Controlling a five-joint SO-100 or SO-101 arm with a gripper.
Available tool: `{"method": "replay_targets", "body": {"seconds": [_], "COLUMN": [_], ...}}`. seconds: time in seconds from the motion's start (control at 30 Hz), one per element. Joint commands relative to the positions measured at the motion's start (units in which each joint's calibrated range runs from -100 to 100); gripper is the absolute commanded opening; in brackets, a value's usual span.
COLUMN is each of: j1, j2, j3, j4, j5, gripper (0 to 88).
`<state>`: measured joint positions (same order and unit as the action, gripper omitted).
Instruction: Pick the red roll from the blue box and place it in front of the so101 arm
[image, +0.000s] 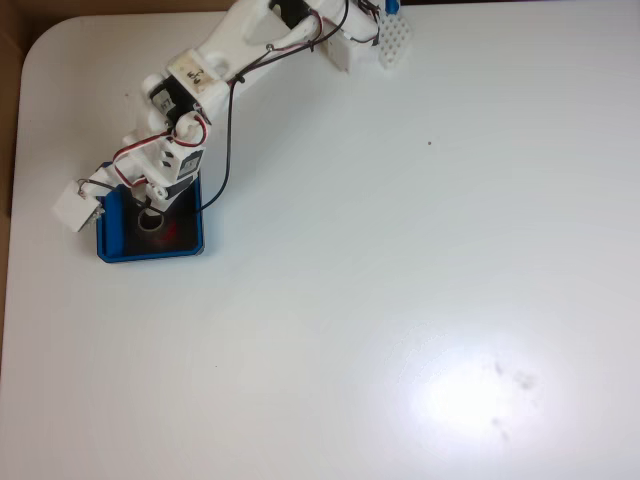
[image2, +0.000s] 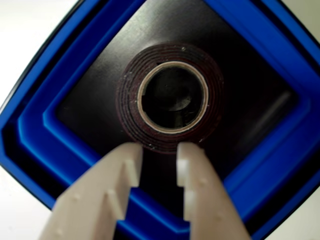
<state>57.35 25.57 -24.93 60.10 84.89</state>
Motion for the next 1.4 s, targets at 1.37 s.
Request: {"method": "replay_targets", "body": {"seconds": [1.37], "j1": [3.9], "j2": [11.5], "j3": [-9.7], "j4": [0.4], "j5": [0.3], "gripper": [16.0]}}
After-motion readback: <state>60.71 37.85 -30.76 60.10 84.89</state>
